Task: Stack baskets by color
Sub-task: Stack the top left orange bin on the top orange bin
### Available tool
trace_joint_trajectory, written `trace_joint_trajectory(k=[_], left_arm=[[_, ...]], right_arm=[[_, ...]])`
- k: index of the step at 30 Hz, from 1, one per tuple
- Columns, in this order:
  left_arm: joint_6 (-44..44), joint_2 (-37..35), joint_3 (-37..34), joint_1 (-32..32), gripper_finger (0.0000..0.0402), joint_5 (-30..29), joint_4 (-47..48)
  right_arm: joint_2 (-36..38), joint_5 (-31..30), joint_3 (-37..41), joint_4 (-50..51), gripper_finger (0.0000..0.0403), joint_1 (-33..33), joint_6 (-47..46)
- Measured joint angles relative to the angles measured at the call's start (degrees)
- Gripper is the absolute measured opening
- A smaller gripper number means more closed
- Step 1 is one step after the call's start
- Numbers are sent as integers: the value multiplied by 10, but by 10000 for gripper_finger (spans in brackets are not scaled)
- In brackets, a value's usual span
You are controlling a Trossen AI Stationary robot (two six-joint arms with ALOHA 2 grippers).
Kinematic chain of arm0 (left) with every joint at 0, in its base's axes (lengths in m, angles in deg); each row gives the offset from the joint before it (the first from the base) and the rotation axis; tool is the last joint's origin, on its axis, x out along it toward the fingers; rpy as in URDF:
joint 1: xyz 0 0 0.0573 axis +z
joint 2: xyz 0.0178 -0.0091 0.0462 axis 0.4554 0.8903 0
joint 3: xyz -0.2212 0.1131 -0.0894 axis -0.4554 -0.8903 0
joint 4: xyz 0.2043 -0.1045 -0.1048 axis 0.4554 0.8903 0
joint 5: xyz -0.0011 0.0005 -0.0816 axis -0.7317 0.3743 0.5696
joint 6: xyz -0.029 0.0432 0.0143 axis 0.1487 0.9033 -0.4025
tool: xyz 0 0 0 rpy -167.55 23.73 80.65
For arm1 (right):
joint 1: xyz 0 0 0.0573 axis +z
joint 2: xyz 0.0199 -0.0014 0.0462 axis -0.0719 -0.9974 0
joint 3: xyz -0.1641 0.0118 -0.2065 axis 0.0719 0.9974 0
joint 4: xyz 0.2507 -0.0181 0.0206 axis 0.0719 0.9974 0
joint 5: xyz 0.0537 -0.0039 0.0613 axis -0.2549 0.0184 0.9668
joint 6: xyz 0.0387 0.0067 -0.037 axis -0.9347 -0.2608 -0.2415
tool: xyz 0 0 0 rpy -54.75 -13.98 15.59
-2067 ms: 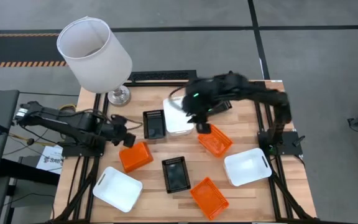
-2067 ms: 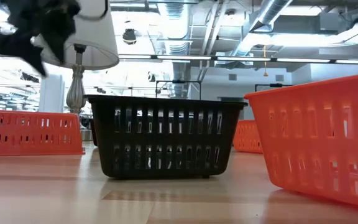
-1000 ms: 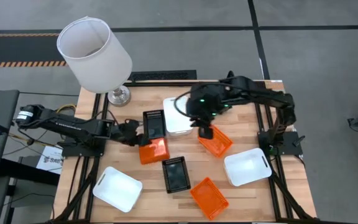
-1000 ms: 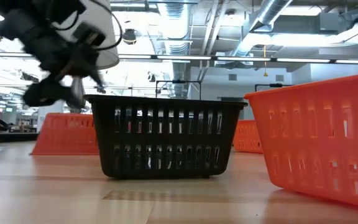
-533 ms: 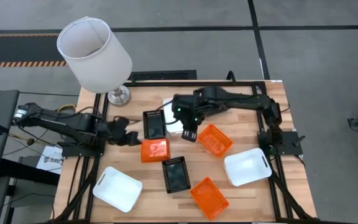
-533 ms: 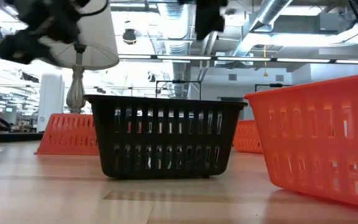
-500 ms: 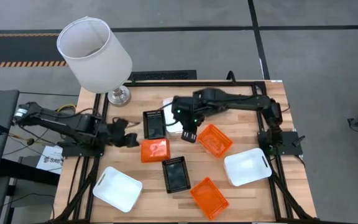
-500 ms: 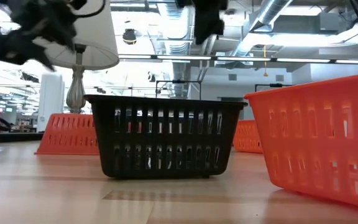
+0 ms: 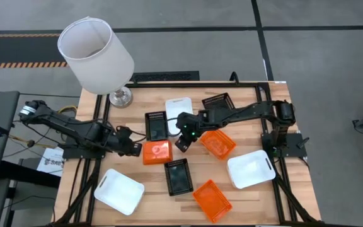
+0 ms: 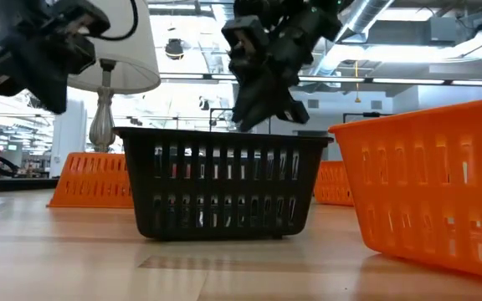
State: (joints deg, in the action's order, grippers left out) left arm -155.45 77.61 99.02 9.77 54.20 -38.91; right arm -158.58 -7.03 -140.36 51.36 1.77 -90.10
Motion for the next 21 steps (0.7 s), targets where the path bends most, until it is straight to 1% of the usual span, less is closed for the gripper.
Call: trace_joint_trajectory(k=[4, 7, 10, 12, 15, 18, 20, 21], left_arm=[[1, 36, 0, 3, 2, -2, 23], [7, 61, -1, 3, 1, 1, 18], [18, 76, -21, 5, 0, 18, -3], [15, 81, -38, 11, 0, 23, -27], [9, 79, -57, 19, 0, 9, -58], [-1, 77, -67, 26, 0, -12, -61], [-1, 77, -67, 28, 0, -14, -63], [-1, 78, -67, 28, 0, -14, -64]], right_arm=[[0, -36, 20, -28, 79, 19, -19], [0, -56, 28, -35, 48, 31, -23], [0, -62, 46, -84, 12, 34, -26], [0, -67, 59, -110, 9, 34, -40], [0, -83, 65, -128, 9, 34, -51], [-32, -89, 66, -169, 5, 35, -50], [-45, -84, 67, -162, 6, 36, -59], [-60, -82, 57, -181, 6, 36, -65]])
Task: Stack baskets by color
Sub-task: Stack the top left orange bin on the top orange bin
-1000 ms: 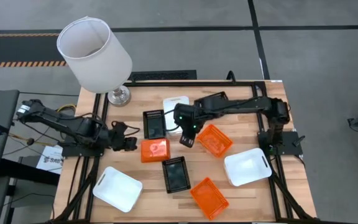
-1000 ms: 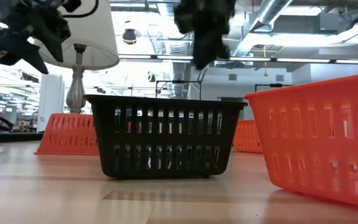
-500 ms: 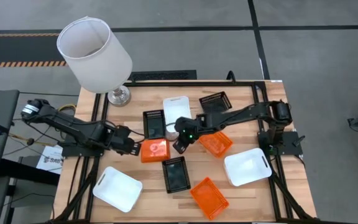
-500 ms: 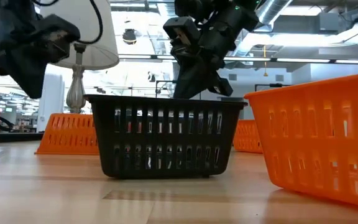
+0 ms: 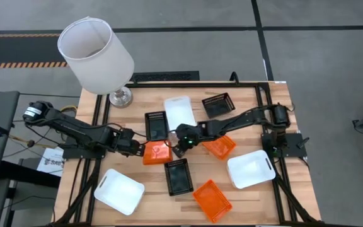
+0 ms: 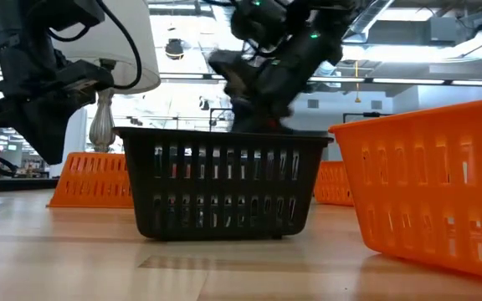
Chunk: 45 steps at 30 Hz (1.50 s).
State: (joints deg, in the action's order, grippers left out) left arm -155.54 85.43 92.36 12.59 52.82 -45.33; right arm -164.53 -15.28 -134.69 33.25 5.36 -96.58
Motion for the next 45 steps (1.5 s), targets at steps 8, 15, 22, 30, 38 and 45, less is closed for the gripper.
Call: trace_joint_trajectory(k=[8, 15, 22, 30, 38, 45], left_arm=[[5, 22, -15, 2, 0, 6, -76], [-12, 32, -49, 8, 0, 13, -154], [-8, 49, -49, 20, 0, 6, -204], [0, 80, -49, 29, 0, 27, -237], [26, 62, -29, 28, 0, 36, -224], [44, 52, 5, 28, 0, 44, -208]], right_arm=[[-24, 9, -13, -7, 3, 3, 0], [-25, 5, -13, -1, 2, 1, -15], [-26, -7, -12, -5, 2, 3, -21], [-62, 14, -14, -20, 3, 2, -27], [-64, 36, -59, 35, 4, 2, 31], [-63, -25, -142, 151, 3, 3, 136]])
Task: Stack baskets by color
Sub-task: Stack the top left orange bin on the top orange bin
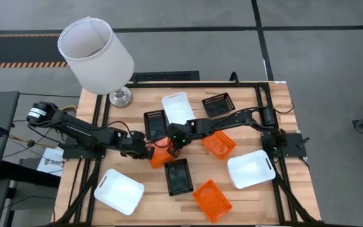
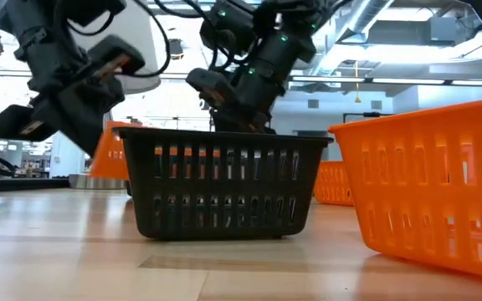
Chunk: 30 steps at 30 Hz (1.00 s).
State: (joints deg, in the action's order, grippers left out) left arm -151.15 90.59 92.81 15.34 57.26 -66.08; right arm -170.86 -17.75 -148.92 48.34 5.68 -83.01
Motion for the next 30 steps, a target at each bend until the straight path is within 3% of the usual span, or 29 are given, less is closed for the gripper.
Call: trace_joint_trajectory(k=[12, 21, 26, 30], left_arm=[[53, -7, 80, -9, 0, -19, 46], [112, -8, 95, 0, 0, -89, 52], [149, -7, 95, 16, 0, -174, 78], [180, -8, 100, 39, 0, -256, 58]], right_arm=[[2, -66, -136, 149, 4, 0, 93], [2, -90, -266, 302, 3, 2, 172], [6, -70, -368, 436, 7, 13, 196], [1, -41, -434, 478, 7, 40, 222]])
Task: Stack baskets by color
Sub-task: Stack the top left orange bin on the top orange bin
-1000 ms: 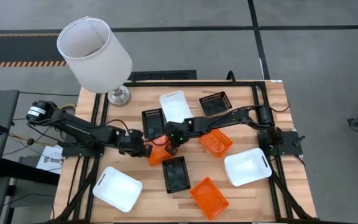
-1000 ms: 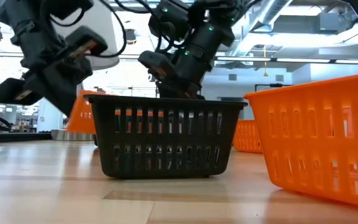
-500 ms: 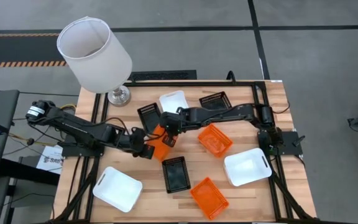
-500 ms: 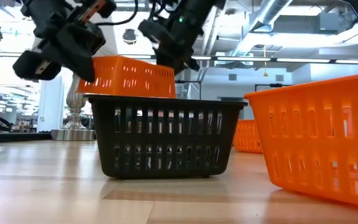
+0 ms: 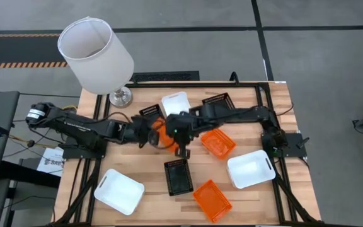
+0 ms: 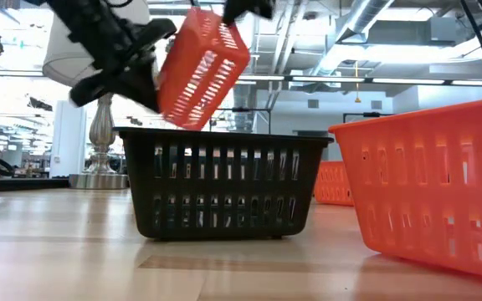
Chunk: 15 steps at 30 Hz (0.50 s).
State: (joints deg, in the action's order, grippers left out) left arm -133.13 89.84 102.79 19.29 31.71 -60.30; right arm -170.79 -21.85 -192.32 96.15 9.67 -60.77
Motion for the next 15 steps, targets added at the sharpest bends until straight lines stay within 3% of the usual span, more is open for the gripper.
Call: trace_joint_trajectory(k=[6, 8, 15], left_arm=[[141, 0, -1, 61, 0, -34, -75], [170, 0, -1, 83, 0, -33, -89], [228, -42, 4, 135, 0, 33, -52]], right_arm=[[3, -82, -32, 0, 7, 30, 26], [-2, -83, -32, 17, 10, 28, 20], [-1, -90, -25, 20, 29, 13, 3]])
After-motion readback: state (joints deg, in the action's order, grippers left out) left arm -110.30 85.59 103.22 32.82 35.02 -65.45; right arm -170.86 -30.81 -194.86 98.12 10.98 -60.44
